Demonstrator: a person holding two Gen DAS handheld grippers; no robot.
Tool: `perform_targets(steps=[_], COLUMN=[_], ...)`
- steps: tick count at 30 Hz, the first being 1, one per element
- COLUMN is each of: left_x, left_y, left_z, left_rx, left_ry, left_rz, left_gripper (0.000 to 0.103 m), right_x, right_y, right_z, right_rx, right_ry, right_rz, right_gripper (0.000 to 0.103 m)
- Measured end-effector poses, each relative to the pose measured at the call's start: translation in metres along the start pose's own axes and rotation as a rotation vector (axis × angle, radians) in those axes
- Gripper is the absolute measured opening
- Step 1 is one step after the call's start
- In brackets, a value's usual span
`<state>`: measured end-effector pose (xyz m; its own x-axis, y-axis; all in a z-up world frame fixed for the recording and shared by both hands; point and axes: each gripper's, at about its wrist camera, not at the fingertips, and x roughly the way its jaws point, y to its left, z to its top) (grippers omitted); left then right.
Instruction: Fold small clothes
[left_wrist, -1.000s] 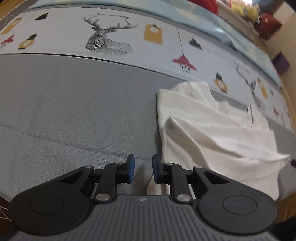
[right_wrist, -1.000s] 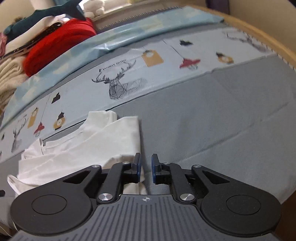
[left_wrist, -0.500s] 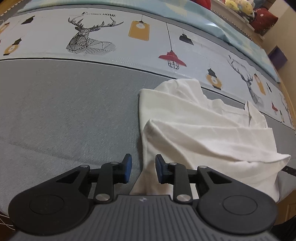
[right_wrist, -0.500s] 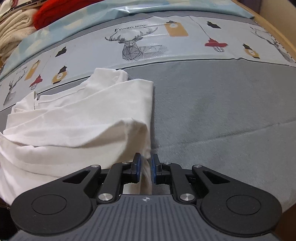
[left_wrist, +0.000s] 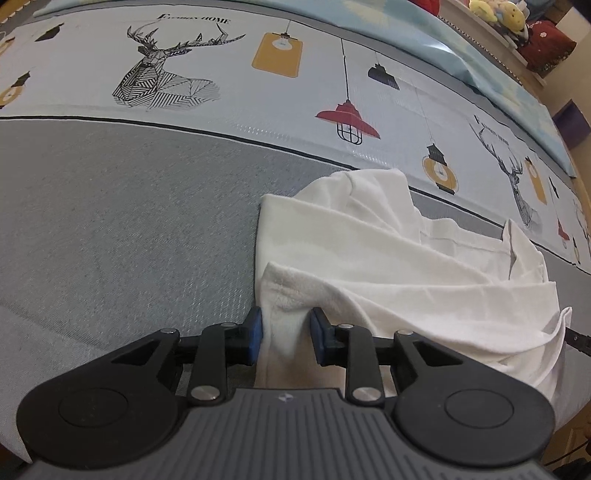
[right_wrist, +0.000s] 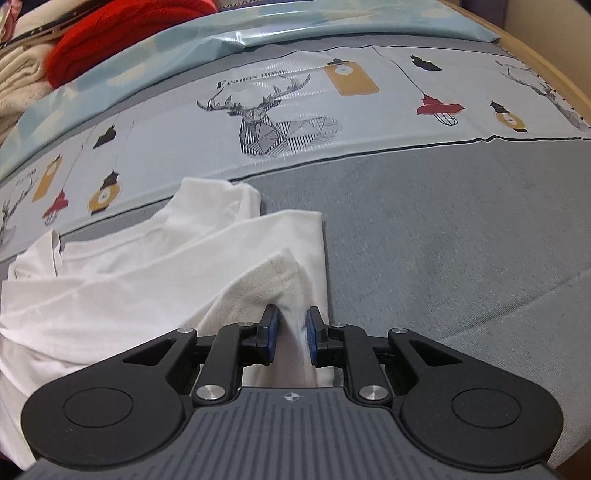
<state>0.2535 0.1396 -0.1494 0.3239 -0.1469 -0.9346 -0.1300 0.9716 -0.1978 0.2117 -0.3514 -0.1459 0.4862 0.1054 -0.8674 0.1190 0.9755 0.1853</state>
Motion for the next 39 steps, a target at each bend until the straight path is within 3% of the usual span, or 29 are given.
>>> perform_targets(steps=[2, 4, 5, 7, 9, 12, 14, 16, 20, 23, 29, 35, 36, 38, 39], left_x=[0.001, -0.001, -0.003, -0.01, -0.017, -0.035, -0.045, -0.042, -0.029, -0.024, -0.002, 0.012, 0.013, 0.011, 0.006], left_y=[-0.001, -0.002, -0.001, -0.001, -0.001, -0.003, -0.006, -0.006, -0.002, 0.007, 0.025, 0.017, 0.015, 0.009, 0.007], left_z=[0.002, 0.004, 0.005, 0.006, 0.008, 0.015, 0.018, 0.022, 0.028, 0.029, 0.032, 0.037, 0.037, 0.04, 0.041], left_rx=[0.008, 0.024, 0.029, 0.025, 0.028, 0.009, 0.016, -0.008, -0.065, -0.098, -0.196, -0.185, -0.175, -0.138, -0.117], left_ry=[-0.006, -0.032, -0.041, -0.069, -0.106, -0.233, -0.317, -0.316, -0.249, -0.214, -0.117, -0.117, -0.122, -0.15, -0.18], left_rz=[-0.004, 0.01, 0.006, -0.004, -0.006, -0.014, 0.0, 0.006, -0.01, -0.03, -0.048, -0.031, -0.03, -0.021, -0.007], left_gripper=[0.029, 0.012, 0.01, 0.008, 0.007, 0.006, 0.006, 0.008, 0.011, 0.028, 0.029, 0.034, 0.032, 0.006, 0.005], right_x=[0.002, 0.003, 0.003, 0.003, 0.001, -0.016, -0.033, -0.041, -0.013, -0.005, 0.009, 0.021, 0.022, 0.022, 0.02], right_y=[-0.001, -0.001, 0.0, 0.002, 0.003, -0.004, -0.007, -0.003, -0.005, -0.003, -0.004, -0.001, 0.001, 0.006, 0.008], right_z=[0.002, 0.004, 0.005, 0.006, 0.009, 0.018, 0.023, 0.027, 0.033, 0.034, 0.029, 0.029, 0.03, 0.031, 0.032], right_rx=[0.01, 0.01, 0.006, -0.007, -0.007, 0.07, 0.14, 0.157, 0.241, 0.216, 0.176, 0.142, 0.131, 0.095, 0.076], right_ry=[0.0, -0.007, -0.012, -0.021, -0.044, -0.169, -0.303, -0.393, -0.253, -0.211, -0.113, -0.072, -0.074, -0.09, -0.112], right_rz=[0.012, 0.02, 0.024, 0.033, 0.042, 0.031, 0.024, -0.006, -0.012, -0.025, -0.028, -0.036, -0.034, -0.041, -0.054], right_gripper=[0.017, 0.017, 0.017, 0.005, 0.005, 0.004, 0.004, 0.004, 0.011, 0.015, 0.021, 0.022, 0.025, 0.011, 0.002])
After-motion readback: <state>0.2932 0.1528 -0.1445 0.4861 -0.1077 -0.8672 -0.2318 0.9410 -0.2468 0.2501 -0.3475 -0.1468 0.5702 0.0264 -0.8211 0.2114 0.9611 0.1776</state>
